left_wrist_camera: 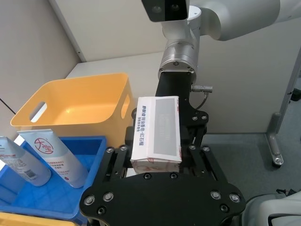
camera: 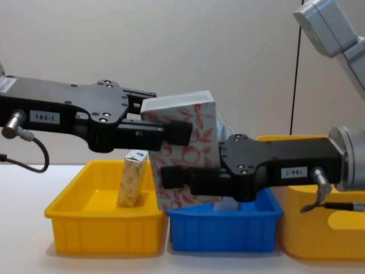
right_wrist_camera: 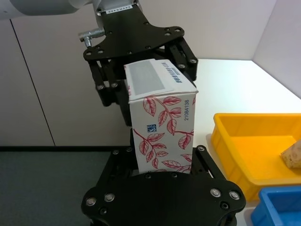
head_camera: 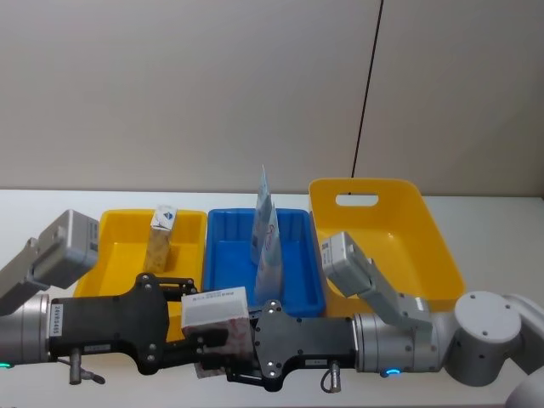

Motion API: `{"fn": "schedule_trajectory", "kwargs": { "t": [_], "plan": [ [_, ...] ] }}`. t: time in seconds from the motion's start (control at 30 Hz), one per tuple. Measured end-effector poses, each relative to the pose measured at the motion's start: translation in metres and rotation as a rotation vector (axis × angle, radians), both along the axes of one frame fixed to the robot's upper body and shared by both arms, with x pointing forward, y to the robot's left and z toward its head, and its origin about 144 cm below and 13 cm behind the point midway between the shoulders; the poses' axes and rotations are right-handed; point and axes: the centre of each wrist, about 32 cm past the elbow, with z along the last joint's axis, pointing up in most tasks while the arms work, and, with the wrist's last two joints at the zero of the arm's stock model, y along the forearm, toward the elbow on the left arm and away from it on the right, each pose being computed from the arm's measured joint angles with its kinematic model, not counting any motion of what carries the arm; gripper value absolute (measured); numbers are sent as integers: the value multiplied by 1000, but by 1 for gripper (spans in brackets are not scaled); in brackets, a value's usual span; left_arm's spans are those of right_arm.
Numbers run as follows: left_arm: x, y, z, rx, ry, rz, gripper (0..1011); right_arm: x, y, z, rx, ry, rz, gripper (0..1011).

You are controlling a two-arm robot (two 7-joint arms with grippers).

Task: Bimanual collaborative sorting of washing and personal care products

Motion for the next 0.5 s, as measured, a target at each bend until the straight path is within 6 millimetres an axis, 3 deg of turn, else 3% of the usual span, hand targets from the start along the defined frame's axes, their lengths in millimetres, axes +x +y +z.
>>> {"fn": "schedule_trajectory", "kwargs": {
  "t": [0.5],
  "plan": [
    [0, 0, 0, 0, 0, 0, 902, -3, -4, 3, 9, 6, 9, 371]
  ]
}}
